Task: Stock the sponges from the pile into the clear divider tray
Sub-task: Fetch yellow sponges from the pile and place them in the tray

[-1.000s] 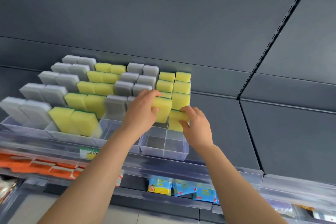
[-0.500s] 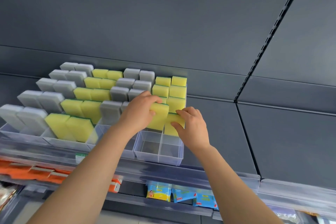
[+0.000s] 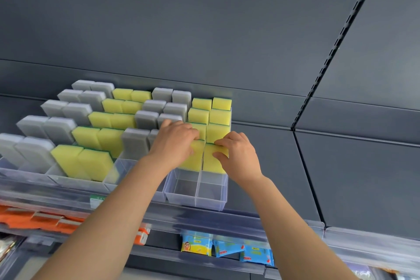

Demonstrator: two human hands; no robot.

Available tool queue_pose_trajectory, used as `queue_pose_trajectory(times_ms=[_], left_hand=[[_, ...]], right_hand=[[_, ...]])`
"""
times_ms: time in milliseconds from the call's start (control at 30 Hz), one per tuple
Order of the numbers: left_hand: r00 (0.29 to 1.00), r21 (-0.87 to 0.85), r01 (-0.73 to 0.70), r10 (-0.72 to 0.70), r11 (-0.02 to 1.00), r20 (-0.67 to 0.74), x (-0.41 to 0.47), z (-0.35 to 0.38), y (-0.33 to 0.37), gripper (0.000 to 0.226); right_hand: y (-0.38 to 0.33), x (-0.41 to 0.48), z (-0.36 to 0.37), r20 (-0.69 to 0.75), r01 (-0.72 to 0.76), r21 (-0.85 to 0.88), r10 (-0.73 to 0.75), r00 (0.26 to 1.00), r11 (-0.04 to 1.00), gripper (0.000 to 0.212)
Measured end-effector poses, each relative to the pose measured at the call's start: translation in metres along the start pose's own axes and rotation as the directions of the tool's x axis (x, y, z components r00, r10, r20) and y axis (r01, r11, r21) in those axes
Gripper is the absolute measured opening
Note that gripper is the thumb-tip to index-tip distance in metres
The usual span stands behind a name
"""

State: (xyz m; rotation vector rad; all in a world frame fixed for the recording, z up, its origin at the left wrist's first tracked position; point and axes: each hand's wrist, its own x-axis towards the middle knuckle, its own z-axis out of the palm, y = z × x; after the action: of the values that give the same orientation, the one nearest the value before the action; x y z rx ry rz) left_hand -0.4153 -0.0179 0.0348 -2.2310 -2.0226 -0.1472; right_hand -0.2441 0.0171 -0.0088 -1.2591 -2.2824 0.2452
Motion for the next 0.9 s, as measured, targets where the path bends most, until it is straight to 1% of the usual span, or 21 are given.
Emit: queue_pose_trajectory(times_ms=[200,400,633,800,900], left_hand=[[1.000,-0.011,-0.018,0.018,1.000,0.006,0.0019,0.0084,-0.0004,0.032],[0.998,-0.029,-0.052,0.053,0.998,0.030,0.0035,0.0094,-0.0042,0.033],[0.997,-0.012,-0.057,0.057,0.998,0.054,0.0014,0.0092,-0.0054,0.034],[0.998,-0.003,-0.041,0.041,0.999,0.049,-0.0010,0.0092,-0.0073,0.035],[0.997,-0.001,-0.050,0.050,0.999,0.053,-0.0031,0.0083,-0.0078,0.039]], right_hand=[[0.0006,0.0031,-0.0039,0.050,-0.015,0.007,0.015,0.999,1.000,0.026],[-0.0006,0.0044,-0.0032,0.048,-0.023,0.002,0.023,0.999,1.000,0.026],[-0.0020,0.0013,-0.0023,0.042,-0.016,-0.028,0.017,0.999,0.999,0.029],[-0.0042,-0.0005,-0.0055,0.061,-0.015,-0.055,0.018,0.998,0.998,0.033],[-0.0059,-0.0021,-0.0078,0.078,-0.028,-0.065,0.033,0.996,0.998,0.039]])
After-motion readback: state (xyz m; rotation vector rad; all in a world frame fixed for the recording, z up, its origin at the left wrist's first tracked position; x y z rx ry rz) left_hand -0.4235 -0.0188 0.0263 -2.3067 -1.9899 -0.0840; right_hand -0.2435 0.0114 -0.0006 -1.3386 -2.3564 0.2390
